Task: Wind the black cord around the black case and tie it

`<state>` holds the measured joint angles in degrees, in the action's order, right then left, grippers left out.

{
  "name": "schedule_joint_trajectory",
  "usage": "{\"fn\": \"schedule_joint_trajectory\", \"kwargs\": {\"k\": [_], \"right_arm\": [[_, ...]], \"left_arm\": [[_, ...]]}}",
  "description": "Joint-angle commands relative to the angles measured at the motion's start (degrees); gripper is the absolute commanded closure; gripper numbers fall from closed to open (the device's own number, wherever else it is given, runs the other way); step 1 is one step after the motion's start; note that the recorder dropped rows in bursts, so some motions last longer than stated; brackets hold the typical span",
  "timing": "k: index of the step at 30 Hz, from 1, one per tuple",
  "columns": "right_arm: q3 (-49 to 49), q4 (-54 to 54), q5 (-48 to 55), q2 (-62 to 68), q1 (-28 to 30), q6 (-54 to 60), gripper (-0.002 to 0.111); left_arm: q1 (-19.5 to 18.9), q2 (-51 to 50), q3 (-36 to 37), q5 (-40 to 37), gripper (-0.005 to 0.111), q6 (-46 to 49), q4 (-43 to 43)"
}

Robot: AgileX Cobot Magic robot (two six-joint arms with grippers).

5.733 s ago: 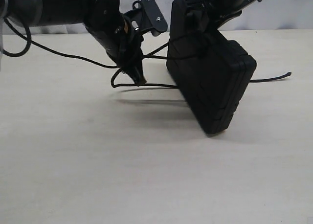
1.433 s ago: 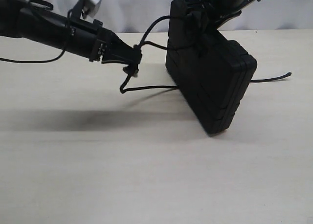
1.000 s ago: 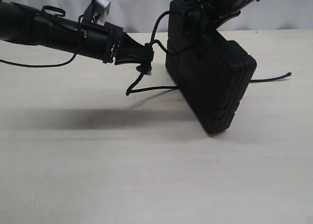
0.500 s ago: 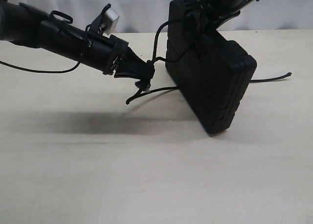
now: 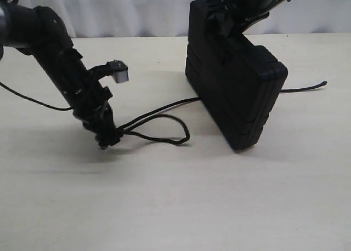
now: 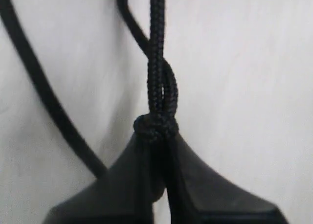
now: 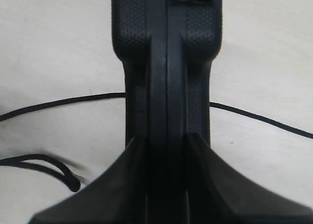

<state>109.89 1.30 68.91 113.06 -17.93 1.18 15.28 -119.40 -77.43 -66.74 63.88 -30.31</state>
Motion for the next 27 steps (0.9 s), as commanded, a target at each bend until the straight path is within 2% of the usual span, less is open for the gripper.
{"fn": "schedule_joint_trajectory", "kwargs": {"k": [1, 4, 9, 11, 15, 17, 19, 21, 25, 27], "right_arm": [[-0.72, 0.41, 1.05, 0.12, -0.18, 0.67, 0.104], [-0.72, 0.41, 1.05, 0.12, -0.18, 0.67, 0.104], [-0.72, 0.41, 1.05, 0.12, -0.18, 0.67, 0.104], [-0.72, 0.41, 1.05, 0.12, -0.18, 0.67, 0.104], [-0.72, 0.41, 1.05, 0.12, -0.18, 0.67, 0.104], [-0.72, 0.41, 1.05, 0.12, -0.18, 0.67, 0.104], [-0.72, 0.41, 1.05, 0.12, -0.18, 0.67, 0.104], [-0.72, 0.41, 1.05, 0.12, -0.18, 0.67, 0.104], [-0.72, 0.41, 1.05, 0.12, -0.18, 0.77, 0.104], [-0.72, 0.41, 1.05, 0.12, -0.18, 0.91, 0.104]], "left_arm": [[3.18, -0.01, 0.09, 1.95, 0.107, 0.82, 10.39], [5.52, -0.01, 0.09, 3.45, 0.101, 2.23, 13.08], [8.55, -0.01, 0.09, 4.16, 0.060, 5.24, 16.75], [9.65, -0.01, 0.09, 3.93, 0.050, 7.87, 17.77], [12.44, -0.01, 0.09, 7.35, 0.051, 8.85, 20.27], [13.32, 0.15, 0.09, 10.64, 0.055, 8.85, 16.16], [13.91, 0.84, -0.03, 12.90, 0.064, 9.94, 10.62], [14.34, 1.79, -0.94, 13.30, 0.071, 11.79, 8.25], [14.34, 4.13, -2.57, 12.11, 0.076, 11.86, 4.98], [14.34, 4.43, -2.57, 12.47, 0.083, 12.36, -1.26]]}}
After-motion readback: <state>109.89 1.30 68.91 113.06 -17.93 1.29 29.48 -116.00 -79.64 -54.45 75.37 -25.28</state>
